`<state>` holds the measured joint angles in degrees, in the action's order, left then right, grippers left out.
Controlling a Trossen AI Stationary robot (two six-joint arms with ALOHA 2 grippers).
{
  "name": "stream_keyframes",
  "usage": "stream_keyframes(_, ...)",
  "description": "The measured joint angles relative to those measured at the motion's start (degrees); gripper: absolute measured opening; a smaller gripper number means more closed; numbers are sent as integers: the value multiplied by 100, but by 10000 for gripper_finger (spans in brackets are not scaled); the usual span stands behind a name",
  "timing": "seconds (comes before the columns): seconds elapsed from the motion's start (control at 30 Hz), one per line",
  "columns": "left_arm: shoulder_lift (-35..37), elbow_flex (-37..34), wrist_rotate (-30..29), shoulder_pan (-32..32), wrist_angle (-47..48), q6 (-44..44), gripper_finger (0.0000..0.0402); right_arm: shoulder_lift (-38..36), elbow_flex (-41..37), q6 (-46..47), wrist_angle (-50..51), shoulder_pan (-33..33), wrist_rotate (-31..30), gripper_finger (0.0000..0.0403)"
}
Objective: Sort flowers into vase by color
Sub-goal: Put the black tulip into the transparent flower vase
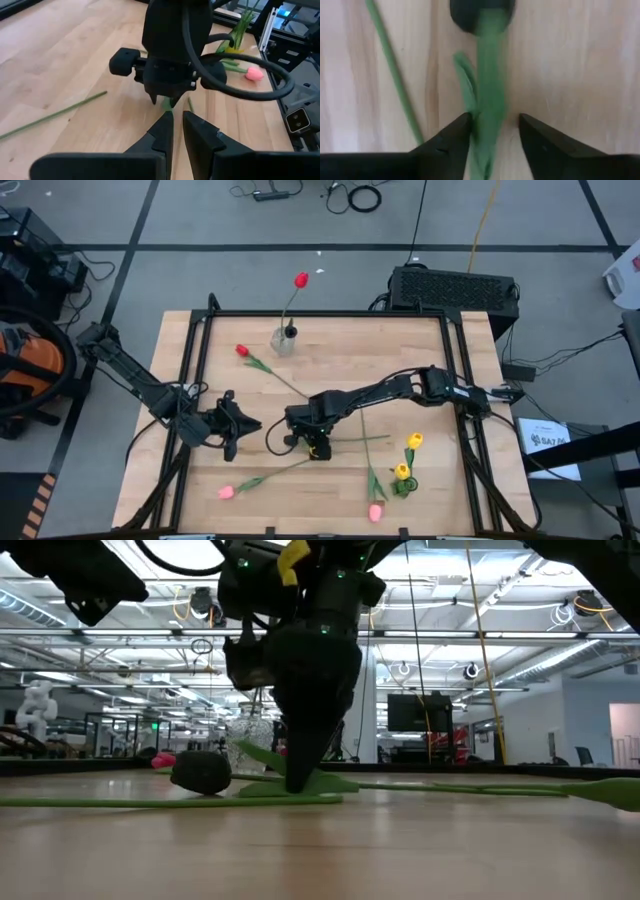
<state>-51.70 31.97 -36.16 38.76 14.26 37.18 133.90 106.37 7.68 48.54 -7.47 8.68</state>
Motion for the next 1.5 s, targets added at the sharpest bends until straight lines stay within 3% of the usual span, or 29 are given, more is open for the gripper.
stream_keyframes(0.23,112,0,49,-192,51,-173,47,54,2,218,-75,-61,-67,29)
stream_keyframes(0.3,230,0,140,-347,86,-289,47,-35,-10,248,-50,-43,-66,10)
stream_keyframes(0.57,895,0,888,-1016,77,-761,47,-1004,-17,255,132,309,-221,4)
stream_keyframes(0.83,1082,2,935,-1099,92,-762,47,-2402,-18,-155,-270,760,-717,3)
stream_keyframes(1.0,1086,0,925,-1099,174,-757,47,-3016,-15,-655,-1166,1145,-702,3)
stream_keyframes(1.23,1377,2,424,-1336,190,-1019,47,-3517,-16,-992,-1778,1985,-84,2)
stream_keyframes(1.37,1707,4,611,-1796,222,-1375,47,-3610,-189,-988,-2078,2425,155,2)
stream_keyframes(1.5,1983,4,916,-2236,477,-1464,47,-3617,-757,-776,-3310,2771,594,2)
